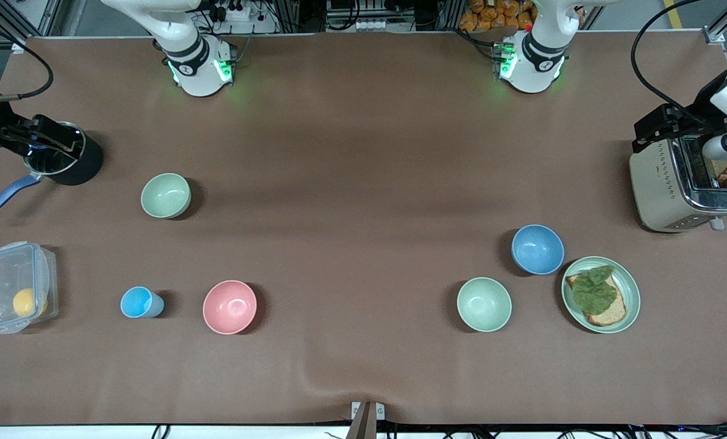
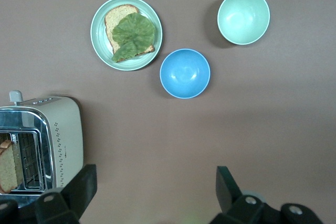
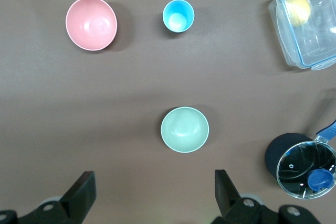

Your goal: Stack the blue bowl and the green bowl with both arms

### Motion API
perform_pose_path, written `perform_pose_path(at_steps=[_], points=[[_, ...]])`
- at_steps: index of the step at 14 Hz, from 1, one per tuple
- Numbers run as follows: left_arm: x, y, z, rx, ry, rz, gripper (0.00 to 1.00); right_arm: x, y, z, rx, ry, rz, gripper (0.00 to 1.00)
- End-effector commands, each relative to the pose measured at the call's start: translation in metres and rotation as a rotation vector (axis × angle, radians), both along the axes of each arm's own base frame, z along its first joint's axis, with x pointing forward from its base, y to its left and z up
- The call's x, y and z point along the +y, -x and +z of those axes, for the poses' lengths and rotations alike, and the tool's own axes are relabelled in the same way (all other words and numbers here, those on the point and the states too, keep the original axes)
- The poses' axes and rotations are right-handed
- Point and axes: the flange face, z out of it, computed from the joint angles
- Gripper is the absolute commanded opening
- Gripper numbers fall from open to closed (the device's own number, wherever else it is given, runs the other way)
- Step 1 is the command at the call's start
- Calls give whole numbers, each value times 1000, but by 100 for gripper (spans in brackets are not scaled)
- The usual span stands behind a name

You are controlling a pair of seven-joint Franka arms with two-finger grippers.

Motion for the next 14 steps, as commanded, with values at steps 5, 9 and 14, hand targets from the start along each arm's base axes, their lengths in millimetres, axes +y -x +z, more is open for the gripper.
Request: perform_pose_path(at_steps=[5, 9, 14], points=[[-3, -1, 6, -14, -12, -37, 100, 12, 3, 8, 4, -14, 0, 100], [-3, -1, 6, -14, -12, -42, 100, 11, 2, 6, 8, -15, 10, 100], [-3, -19, -35, 66, -12, -3, 100, 10, 2, 6, 9, -15, 9, 100]])
